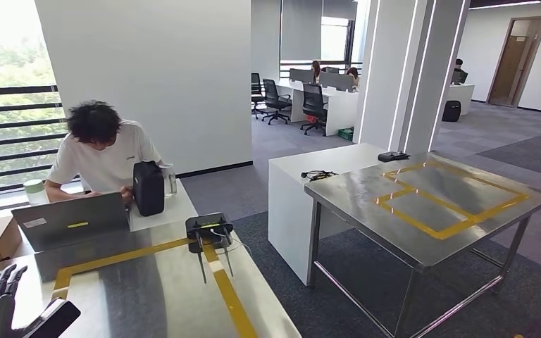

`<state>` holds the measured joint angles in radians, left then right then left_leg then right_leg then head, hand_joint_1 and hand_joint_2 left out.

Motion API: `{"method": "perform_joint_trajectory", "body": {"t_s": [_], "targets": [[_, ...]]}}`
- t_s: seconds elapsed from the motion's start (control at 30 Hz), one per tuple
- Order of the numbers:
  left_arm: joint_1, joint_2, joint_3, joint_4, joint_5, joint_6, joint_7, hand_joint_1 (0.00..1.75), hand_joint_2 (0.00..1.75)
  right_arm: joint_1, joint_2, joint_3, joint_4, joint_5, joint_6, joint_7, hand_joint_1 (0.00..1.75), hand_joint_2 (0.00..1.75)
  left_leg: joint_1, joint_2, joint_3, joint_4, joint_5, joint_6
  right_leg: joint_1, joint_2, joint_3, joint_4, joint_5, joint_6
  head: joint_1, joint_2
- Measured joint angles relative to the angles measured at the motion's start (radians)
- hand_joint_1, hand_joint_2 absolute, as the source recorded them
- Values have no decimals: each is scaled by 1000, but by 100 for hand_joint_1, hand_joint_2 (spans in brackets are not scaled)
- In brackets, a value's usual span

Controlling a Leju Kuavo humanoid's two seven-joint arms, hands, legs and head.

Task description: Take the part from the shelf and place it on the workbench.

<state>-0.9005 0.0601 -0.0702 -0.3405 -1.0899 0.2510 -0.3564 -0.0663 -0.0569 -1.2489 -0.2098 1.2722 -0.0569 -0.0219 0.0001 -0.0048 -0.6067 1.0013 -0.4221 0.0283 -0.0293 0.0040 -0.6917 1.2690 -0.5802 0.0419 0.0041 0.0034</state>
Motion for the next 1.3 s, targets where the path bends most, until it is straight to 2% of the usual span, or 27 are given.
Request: {"method": "perform_joint_trajectory", "body": {"t_s": [0.07, 0.1, 0.13, 0.27, 0.3, 0.33, 0.4, 0.43, 0.47, 0.5, 0.53, 0.6, 0.63, 0.67, 0.77, 0.8, 0.83, 0.93, 0.97, 1.0, 1.03, 1.07, 1.13, 1.17, 1.2, 1.27, 1.3], "targets": [[-2, -5, 0, 0, -1, -2, 1, 0, 0, -1, 1, 0, 0, -3, -3, -3, 0, 0, 5, 0, -2, 15, -8, -13, -6, -2, 58, -127, 67, 6, 0, 0], [-4, -6, 0, 0, -2, -3, 1, 0, 0, -1, 3, 0, 0, -4, -5, -4, 0, 0, 6, -1, -5, 25, -13, -21, -7, 0, 83, -182, 89, 5, 0, 0], [-7, -7, 0, -1, -3, -3, 2, 0, 0, -1, 5, 0, 0, -4, -7, -6, 0, 0, 6, -1, -8, 31, -17, -30, -7, 1, 96, -214, 99, 0, 0, 0], [-12, -10, 0, -2, -10, -4, 4, 0, 0, -1, 12, -1, 0, -6, -10, -8, 0, 0, 4, -1, -15, 35, -20, -54, -3, 3, 90, -219, 106, -35, -5, 0], [-13, -11, 0, -2, -10, -4, 4, 0, 0, -1, 13, -1, 0, -6, -10, -8, 0, 0, 5, 0, -24, 56, -36, -58, -4, 3, 89, -220, 109, -43, -5, 0], [-14, -11, 0, -2, -10, -4, 4, 0, 0, -1, 13, -1, 0, -6, -10, -8, 0, 0, 6, 0, -42, 97, -64, -62, -5, 3, 87, -222, 112, -49, -6, 0], [-16, -12, 0, -1, -11, -5, 6, 0, 0, 1, 16, -1, 0, -6, -10, -8, 0, 0, 6, 1, -93, 226, -134, -66, -1, 3, 81, -222, 116, -56, -8, 0], [-16, -12, 0, 1, -12, -6, 8, 0, 0, 2, 17, -1, 0, -6, -10, -9, 0, 0, 6, 1, -115, 282, -157, -66, 1, 3, 78, -221, 118, -58, -8, 0], [-16, -13, 0, 2, -12, -6, 10, 0, 0, 3, 18, -1, 0, -5, -10, -11, 0, 0, 6, 1, -123, 308, -162, -63, 3, 3, 76, -221, 120, -60, -9, 0], [-17, -13, 0, 3, -12, -7, 10, 0, 0, 4, 18, -1, 0, -3, -10, -13, 0, 0, 5, 1, -111, 295, -149, -58, 6, 3, 74, -221, 121, -61, -9, 0], [-18, -12, 0, 3, -12, -6, 10, 0, 0, 4, 18, -1, 0, 0, -9, -15, 0, 0, 2, 1, -81, 246, -123, -51, 9, 3, 73, -221, 123, -61, -9, 0], [-24, -10, 0, 2, -10, -4, 5, 0, 0, 5, 19, -1, 0, 5, -9, -16, 0, 0, -7, 2, -5, 110, -74, -31, 12, 3, 72, -221, 126, -58, -9, 0], [-27, -8, 0, 2, -9, -2, 3, 0, 0, 5, 20, -1, 0, 7, -8, -16, 0, 0, -12, 3, 20, 62, -62, -25, 13, 3, 71, -222, 129, -54, -9, 0], [-29, -7, 0, 1, -8, 0, 0, 0, 0, 5, 21, -1, 0, 8, -7, -16, 0, 0, -16, 4, 33, 36, -58, -21, 12, 2, 69, -222, 132, -49, -8, 0], [-28, -5, 0, 1, -8, 8, -2, 0, 0, 5, 22, -1, 0, 9, -6, -16, 0, 0, -17, 4, 34, 20, -44, -13, 10, 1, 66, -226, 138, -31, -7, 0], [-29, -6, 0, 0, -8, 9, -1, 0, 0, 5, 22, -1, 0, 9, -6, -16, 0, 0, -14, 4, 33, 13, -37, -8, 10, 1, 60, -214, 126, -25, -7, 0], [-29, -7, 0, 0, -8, 10, 0, 0, 0, 4, 20, -1, 0, 10, -6, -16, 0, 0, -11, 5, 32, 6, -29, -4, 10, 1, 47, -182, 102, -20, -5, 0], [-27, -10, 0, 1, -8, 11, 3, 0, 0, 4, 18, -1, 0, 11, -6, -15, 0, 0, -8, 7, 14, 6, -17, 3, 8, 0, -28, -1, 2, -6, -2, 0], [-25, -11, 0, 1, -9, 10, 4, 0, 0, 4, 17, -1, 0, 11, -6, -14, 0, 0, -8, 7, 7, 8, -13, 2, 8, 0, -39, 35, -10, -4, -2, 0], [-24, -12, 0, 2, -10, 10, 4, 0, 0, 3, 17, -1, 0, 11, -6, -14, 0, 0, -7, 7, 0, 11, -10, 1, 8, 0, -31, 31, -3, -2, -2, 0], [-24, -13, 0, 2, -10, 10, 5, 0, 0, 3, 16, -1, 0, 11, -6, -14, 0, 0, -6, 7, -6, 15, -8, -2, 7, 0, -2, -11, 18, -1, -2, 0], [-24, -14, 0, 1, -11, 9, 6, 0, 0, 2, 14, -1, 0, 11, -6, -14, 0, 0, -5, 7, -12, 21, -6, -4, 6, -1, 42, -81, 44, -1, -1, 0], [-26, -14, 0, 0, -11, 9, 9, 0, 87, 1, 13, -1, 0, 12, -5, -15, 0, 0, -7, 7, -22, 32, -4, -14, 8, 1, 107, -195, 75, -9, -1, 0], [-27, -14, 0, 0, -11, 9, 10, 0, 131, 1, 12, -1, 0, 12, -4, -15, 0, 0, -8, 7, -26, 35, -2, -19, 10, 2, 118, -220, 79, -17, -2, 0], [-28, -13, 0, 0, -12, 9, 10, 0, 175, 2, 12, -1, 0, 13, -3, -16, 0, 0, -9, 6, -28, 33, 2, -26, 12, 4, 116, -223, 81, -26, -2, 0], [-27, -13, 0, 0, -12, 9, 10, 0, 175, 2, 12, -1, 0, 15, -1, -16, 0, 0, -9, 5, -31, 30, 9, -39, 11, 3, 111, -227, 93, -43, -3, 0], [-27, -12, 0, 0, -12, 9, 10, 0, 175, 2, 12, -1, 0, 17, 0, -17, 0, 0, -8, 5, -37, 38, 0, -46, 10, 2, 108, -230, 100, -51, -4, 0]]}}
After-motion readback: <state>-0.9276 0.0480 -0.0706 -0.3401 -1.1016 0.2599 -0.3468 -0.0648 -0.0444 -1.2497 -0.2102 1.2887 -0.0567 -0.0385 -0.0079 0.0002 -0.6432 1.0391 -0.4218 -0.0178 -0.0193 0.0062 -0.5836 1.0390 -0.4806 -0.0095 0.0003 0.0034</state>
